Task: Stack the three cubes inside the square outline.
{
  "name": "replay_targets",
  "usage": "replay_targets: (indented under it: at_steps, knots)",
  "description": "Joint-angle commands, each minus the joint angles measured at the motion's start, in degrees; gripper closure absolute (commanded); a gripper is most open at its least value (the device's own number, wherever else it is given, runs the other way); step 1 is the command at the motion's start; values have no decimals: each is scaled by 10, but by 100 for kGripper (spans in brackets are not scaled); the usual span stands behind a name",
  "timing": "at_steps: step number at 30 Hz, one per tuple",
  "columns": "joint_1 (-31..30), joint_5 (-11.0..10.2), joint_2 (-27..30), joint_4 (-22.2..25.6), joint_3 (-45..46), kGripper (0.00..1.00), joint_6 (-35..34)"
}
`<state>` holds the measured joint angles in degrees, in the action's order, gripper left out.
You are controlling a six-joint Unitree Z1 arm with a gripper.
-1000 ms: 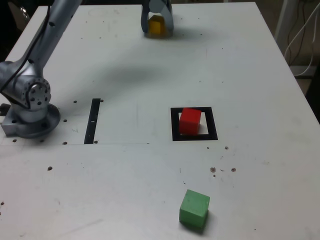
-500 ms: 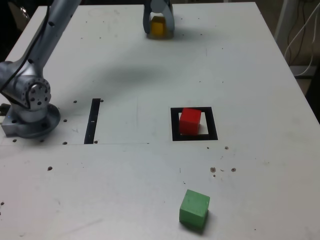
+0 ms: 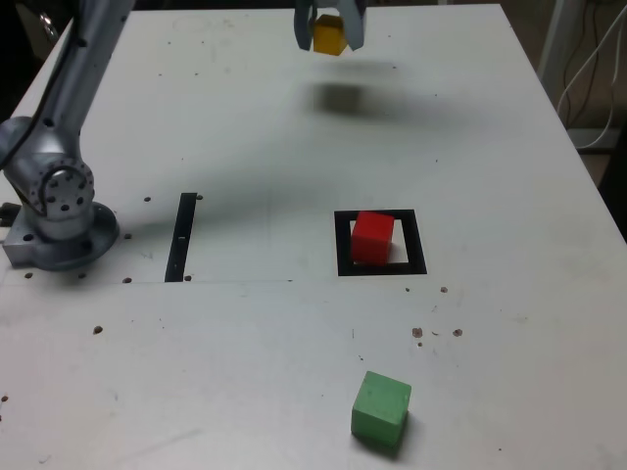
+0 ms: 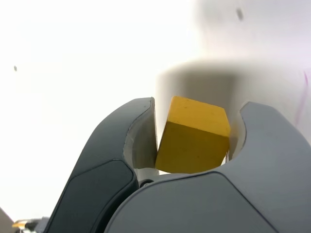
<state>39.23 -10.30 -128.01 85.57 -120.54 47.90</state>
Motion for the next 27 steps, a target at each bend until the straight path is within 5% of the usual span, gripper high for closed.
replay_targets:
  at_steps: [1, 8, 19, 21, 27]
  knots:
    - [-24, -3, 45, -1, 19, 74, -12]
    - [-145, -9, 139, -7, 114, 74, -91]
    - [-273, -10, 181, -11, 190, 73, -194]
    - [-278, -17, 186, -12, 200, 66, -203]
    - [-248, -42, 192, -25, 233, 8, -195]
